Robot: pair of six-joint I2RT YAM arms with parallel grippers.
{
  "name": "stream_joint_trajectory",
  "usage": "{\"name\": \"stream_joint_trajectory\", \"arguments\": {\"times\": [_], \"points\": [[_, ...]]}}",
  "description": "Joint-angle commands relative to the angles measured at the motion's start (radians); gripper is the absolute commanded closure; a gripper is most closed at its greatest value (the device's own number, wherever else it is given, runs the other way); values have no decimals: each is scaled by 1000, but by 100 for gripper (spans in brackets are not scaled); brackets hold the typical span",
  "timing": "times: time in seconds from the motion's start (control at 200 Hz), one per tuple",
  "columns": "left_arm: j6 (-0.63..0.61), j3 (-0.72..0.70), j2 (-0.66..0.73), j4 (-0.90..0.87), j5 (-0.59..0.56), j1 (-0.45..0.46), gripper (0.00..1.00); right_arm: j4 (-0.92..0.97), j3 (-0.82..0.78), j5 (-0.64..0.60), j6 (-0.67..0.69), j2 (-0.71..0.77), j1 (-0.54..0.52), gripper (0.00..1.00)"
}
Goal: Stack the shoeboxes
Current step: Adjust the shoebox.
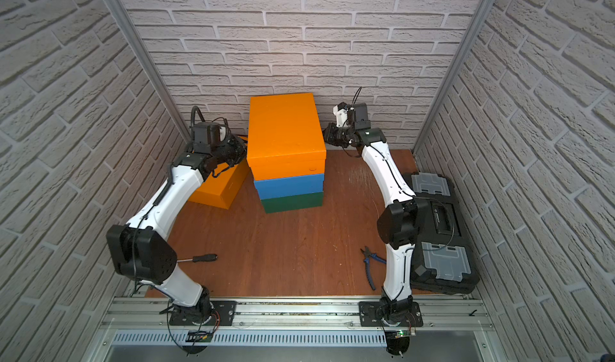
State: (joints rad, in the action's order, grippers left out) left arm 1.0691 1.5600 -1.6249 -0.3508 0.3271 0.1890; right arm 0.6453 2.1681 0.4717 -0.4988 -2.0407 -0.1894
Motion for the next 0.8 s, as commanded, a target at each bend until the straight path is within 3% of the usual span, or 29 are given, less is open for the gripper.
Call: {"name": "stream_joint_trajectory", "arguments": {"times": [0.0, 0.405, 0.795], "points": [[-17, -31, 9, 5, 80, 0, 75, -40, -30, 75, -21, 0, -8, 87], [-17, -195, 147, 8, 58, -123, 75, -54, -149, 55, -1, 55, 43, 87], [-3, -218, 146, 29, 73, -142, 75, -15, -45, 40, 10, 14, 7, 86]]}}
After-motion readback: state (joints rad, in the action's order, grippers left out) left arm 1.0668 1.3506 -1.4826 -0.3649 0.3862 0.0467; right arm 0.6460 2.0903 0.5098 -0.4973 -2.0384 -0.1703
